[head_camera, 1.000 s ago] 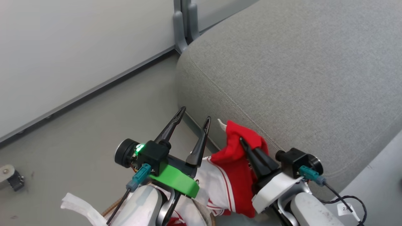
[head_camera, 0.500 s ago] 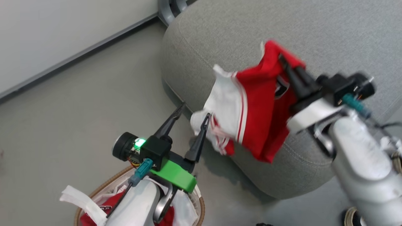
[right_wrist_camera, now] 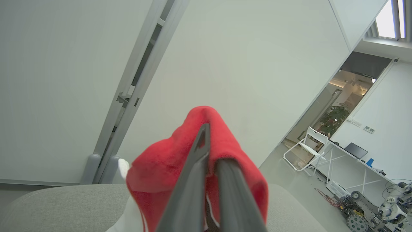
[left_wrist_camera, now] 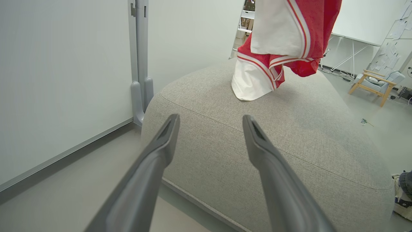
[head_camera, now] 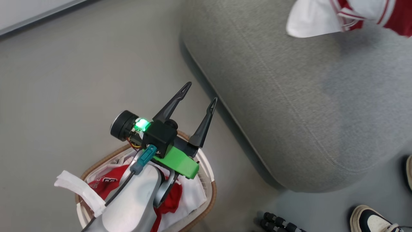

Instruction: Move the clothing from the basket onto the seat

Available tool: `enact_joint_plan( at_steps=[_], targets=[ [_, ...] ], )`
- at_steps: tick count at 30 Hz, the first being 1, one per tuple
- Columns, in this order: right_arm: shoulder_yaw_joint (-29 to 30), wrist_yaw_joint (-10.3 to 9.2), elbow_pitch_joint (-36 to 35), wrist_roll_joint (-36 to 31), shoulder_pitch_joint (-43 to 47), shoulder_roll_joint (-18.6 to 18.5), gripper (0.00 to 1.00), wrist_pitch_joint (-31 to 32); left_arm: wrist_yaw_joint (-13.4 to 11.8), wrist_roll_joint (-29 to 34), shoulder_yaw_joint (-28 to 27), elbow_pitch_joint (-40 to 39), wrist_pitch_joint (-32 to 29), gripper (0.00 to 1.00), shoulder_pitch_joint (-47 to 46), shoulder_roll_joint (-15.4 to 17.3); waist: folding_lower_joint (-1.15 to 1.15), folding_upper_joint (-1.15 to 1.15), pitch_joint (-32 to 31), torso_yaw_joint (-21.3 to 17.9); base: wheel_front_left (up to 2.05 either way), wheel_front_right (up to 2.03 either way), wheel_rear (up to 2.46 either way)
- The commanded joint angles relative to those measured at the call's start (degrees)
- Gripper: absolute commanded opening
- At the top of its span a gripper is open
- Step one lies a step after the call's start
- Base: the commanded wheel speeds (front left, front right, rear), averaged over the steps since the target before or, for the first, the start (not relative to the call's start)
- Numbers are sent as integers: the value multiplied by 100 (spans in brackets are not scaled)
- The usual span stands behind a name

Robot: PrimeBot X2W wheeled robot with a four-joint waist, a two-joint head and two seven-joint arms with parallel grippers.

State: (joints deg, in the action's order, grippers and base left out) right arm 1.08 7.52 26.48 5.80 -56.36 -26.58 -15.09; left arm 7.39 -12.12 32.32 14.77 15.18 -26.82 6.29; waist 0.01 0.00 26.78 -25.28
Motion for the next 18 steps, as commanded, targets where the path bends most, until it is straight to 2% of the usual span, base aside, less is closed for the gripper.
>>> enact_joint_plan(
  at_steps=[1,9,16,17,18],
  targets=[
    [88,-7,112,-112,-42,17,0,-12,17,42,20,-13,-5,100,-155,33,-1,0,475,493,0,0,0],
    [620,-7,560,-272,464,501,0,-11,17,53,11,33,-4,100,-290,70,-1,0,725,786,0,0,0],
    [791,-7,928,-390,1317,912,0,-11,17,19,-153,90,-4,100,-137,18,-1,0,519,872,0,0,0],
    [842,-7,944,-405,1457,968,15,-11,18,14,-180,100,-5,100,-98,6,-1,0,456,879,0,0,0],
    [863,-7,949,-421,1580,1024,40,-11,17,12,-207,111,-4,100,-61,-3,-1,0,401,881,0,0,0]
  ],
)
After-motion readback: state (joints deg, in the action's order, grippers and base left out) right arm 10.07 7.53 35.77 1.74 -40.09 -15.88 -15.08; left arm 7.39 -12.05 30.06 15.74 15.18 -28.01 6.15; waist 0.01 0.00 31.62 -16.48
